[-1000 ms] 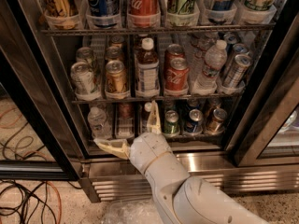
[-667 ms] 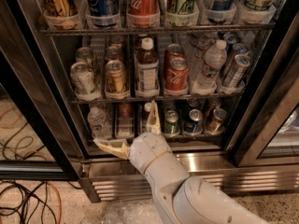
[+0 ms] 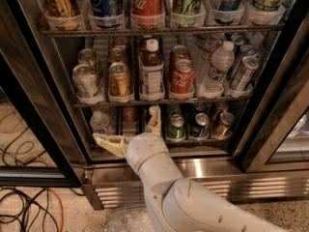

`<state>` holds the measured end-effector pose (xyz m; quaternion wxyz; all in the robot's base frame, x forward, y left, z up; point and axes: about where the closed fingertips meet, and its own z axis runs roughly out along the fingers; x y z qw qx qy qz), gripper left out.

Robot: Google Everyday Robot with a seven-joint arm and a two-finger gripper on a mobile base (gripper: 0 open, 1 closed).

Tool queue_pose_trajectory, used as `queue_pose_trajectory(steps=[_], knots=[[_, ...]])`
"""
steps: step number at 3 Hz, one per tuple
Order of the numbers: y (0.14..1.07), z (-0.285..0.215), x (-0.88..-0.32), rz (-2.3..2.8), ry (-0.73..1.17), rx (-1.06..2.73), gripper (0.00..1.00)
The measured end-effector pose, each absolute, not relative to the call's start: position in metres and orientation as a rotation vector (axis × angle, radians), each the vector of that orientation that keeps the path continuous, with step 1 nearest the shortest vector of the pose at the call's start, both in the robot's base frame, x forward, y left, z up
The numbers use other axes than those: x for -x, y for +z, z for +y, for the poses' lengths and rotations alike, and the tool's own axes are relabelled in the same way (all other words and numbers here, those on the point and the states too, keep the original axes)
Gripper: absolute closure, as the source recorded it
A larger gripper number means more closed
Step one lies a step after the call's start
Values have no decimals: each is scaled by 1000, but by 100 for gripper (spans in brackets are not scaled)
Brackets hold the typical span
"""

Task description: Pick orange can from middle shelf of fridge

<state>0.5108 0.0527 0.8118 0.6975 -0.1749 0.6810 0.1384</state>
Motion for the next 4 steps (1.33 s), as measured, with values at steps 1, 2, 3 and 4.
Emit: queue_pose_trajectory(steps=[1,2,3,4], knots=[[812,53,-511,1518,309,390,0],[810,53,-517,1508,286,398,0],[811,56,-530,1502,264,390,0],[815,59,-542,1489,255,379,0]])
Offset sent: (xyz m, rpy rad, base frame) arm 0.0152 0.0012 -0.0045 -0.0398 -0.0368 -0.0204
